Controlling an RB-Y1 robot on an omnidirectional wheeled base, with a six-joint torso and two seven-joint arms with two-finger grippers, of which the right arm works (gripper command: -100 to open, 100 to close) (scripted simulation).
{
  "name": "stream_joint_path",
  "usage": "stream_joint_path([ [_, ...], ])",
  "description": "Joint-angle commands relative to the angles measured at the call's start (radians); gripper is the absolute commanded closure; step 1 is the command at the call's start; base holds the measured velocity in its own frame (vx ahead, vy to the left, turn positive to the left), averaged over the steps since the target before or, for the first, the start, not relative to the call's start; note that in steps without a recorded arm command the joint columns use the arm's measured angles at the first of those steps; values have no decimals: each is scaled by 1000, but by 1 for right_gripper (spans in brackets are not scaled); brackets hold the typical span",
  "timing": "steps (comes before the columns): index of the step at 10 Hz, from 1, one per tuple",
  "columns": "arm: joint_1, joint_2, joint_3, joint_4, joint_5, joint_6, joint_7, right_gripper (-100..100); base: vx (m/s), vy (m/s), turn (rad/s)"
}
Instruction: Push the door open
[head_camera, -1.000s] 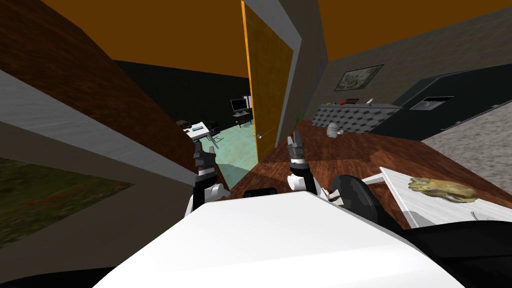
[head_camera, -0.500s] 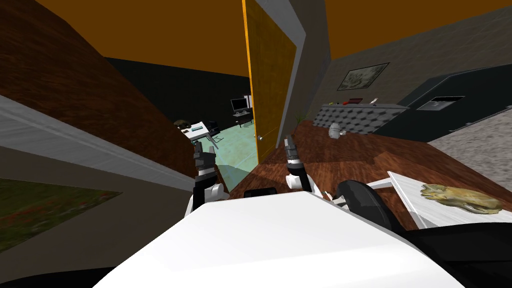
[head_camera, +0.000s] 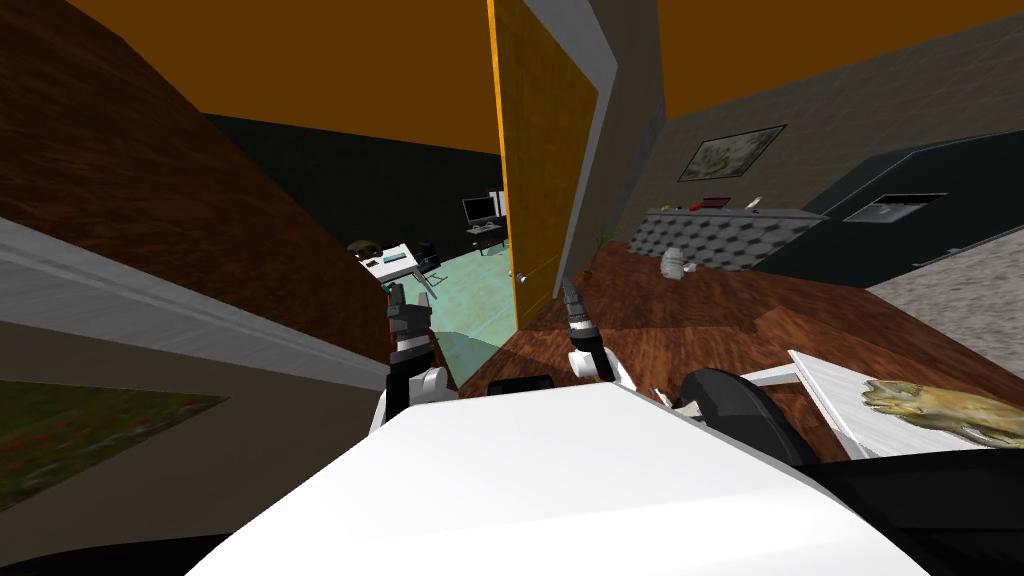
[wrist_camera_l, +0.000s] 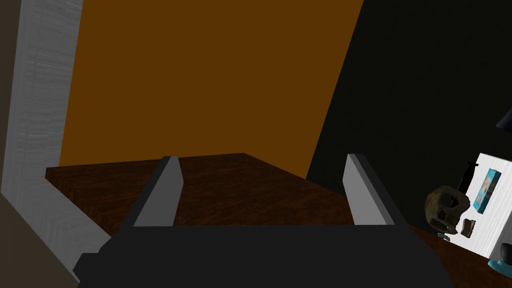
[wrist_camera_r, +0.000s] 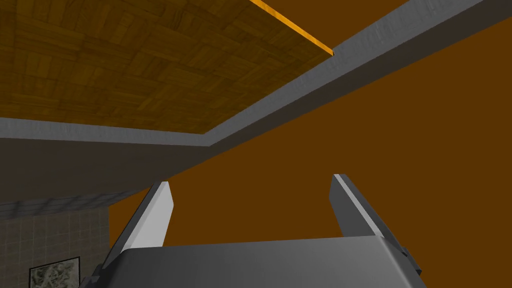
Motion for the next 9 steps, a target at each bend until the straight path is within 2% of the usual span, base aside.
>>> stream_joint_path([
  [1, -17, -6, 4, 50, 18, -18, 33, -100, 88, -3, 22],
  [2, -29, -11, 6, 76, 31, -30, 54, -100, 99, -11, 22],
  [3, -29, -11, 6, 89, 31, -30, 54, -100, 66, -9, 10],
  [5, -54, -20, 10, 150, 56, -53, 97, -100, 63, -9, 18],
  [6, -54, -20, 10, 161, 56, -53, 97, -100, 58, -4, 9],
  [8, -79, -30, 15, 226, 82, -76, 141, -100, 64, -9, 16],
  [9, -79, -30, 15, 234, 82, -76, 141, -100, 63, -4, 11],
])
